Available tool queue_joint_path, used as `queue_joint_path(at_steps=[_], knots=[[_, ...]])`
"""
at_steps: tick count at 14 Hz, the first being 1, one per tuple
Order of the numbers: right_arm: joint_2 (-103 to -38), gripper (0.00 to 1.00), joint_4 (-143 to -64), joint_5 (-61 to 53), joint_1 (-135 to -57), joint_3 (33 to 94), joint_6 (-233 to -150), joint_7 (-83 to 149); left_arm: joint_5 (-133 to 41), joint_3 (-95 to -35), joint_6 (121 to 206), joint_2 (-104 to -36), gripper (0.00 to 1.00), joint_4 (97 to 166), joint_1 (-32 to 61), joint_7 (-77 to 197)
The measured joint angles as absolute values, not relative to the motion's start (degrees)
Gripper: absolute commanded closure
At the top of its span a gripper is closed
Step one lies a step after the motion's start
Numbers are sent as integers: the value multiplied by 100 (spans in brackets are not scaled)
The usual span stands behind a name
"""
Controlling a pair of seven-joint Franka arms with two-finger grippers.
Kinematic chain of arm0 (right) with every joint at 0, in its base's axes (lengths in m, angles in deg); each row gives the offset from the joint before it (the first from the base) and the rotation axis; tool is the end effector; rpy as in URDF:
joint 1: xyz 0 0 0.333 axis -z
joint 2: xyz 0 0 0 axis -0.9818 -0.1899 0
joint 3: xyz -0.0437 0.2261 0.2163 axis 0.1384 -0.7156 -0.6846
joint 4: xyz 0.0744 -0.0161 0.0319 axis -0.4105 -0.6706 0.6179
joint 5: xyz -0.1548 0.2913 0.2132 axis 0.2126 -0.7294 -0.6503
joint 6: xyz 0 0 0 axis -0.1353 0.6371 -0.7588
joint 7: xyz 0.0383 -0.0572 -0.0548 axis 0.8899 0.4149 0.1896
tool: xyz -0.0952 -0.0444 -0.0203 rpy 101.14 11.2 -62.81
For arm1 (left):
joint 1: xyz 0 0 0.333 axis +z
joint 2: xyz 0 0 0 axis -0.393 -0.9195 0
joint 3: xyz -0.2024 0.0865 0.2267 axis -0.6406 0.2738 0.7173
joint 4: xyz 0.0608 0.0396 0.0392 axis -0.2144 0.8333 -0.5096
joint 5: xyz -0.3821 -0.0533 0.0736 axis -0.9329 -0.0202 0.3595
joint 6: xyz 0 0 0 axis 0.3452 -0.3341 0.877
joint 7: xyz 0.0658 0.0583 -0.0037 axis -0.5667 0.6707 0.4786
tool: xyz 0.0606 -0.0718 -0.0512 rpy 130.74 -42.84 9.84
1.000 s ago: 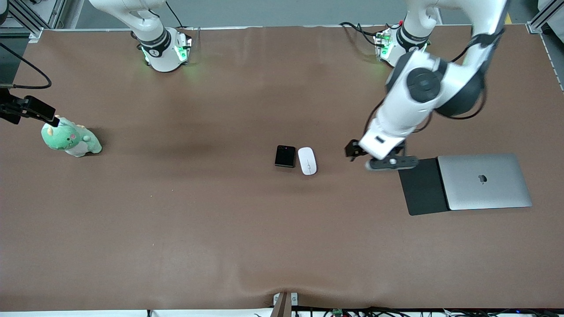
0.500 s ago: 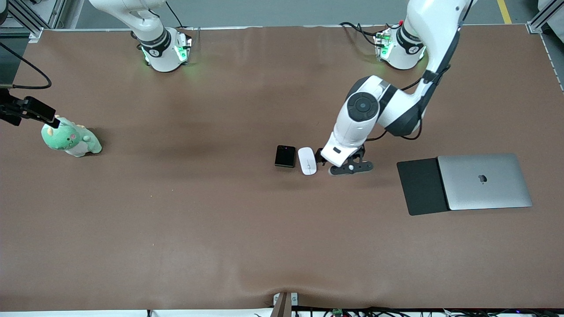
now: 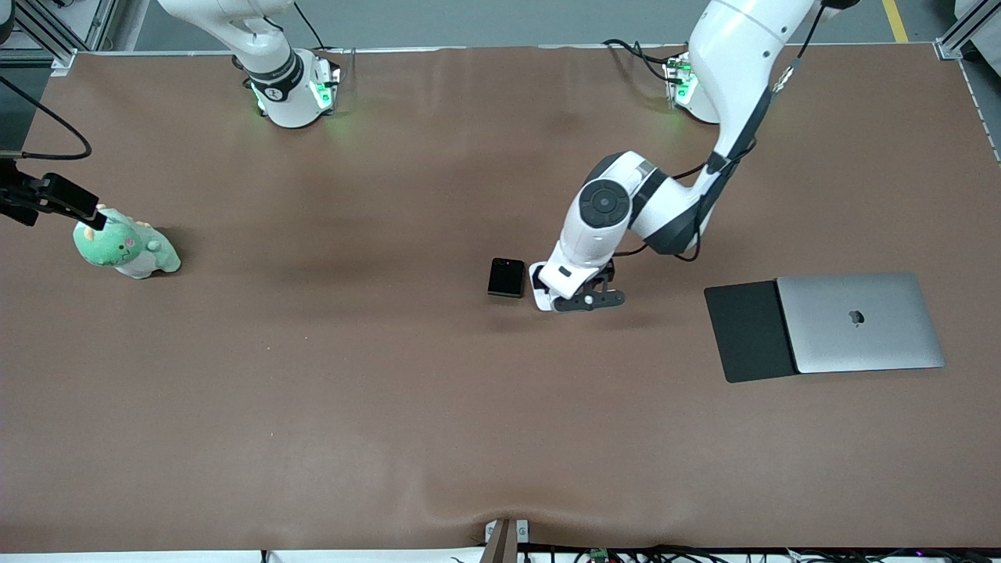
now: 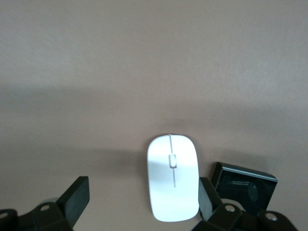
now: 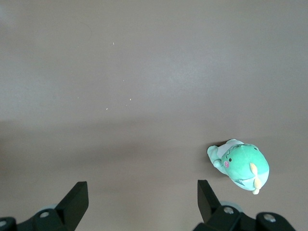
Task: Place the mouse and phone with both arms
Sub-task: 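Reach the left gripper over the white mouse beside the phone, then lower the left gripper and close it on the white mouse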
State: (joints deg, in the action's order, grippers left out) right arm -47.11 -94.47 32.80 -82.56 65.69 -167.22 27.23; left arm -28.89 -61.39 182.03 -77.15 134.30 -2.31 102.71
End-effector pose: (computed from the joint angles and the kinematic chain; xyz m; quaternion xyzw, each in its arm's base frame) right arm 0.5565 -0.0407 0.6252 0.9990 -0.0433 0.0077 0.0007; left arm 0.5151 -0.4105 0.2402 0.9984 0.0522 -0.0052 0.0201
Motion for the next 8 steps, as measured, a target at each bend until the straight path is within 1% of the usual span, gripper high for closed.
queue_joint_path(at_steps=[4, 8], knots=[[-4712, 0, -9448, 3280, -8256, 6569, -16722, 2724, -2698, -6132, 18231, -8180, 0, 13142, -481, 10467], [-4714, 0, -9450, 3279, -8256, 6570, -16721, 2724, -2691, -6113, 18230, -8417, 0, 13010, -549, 10481]])
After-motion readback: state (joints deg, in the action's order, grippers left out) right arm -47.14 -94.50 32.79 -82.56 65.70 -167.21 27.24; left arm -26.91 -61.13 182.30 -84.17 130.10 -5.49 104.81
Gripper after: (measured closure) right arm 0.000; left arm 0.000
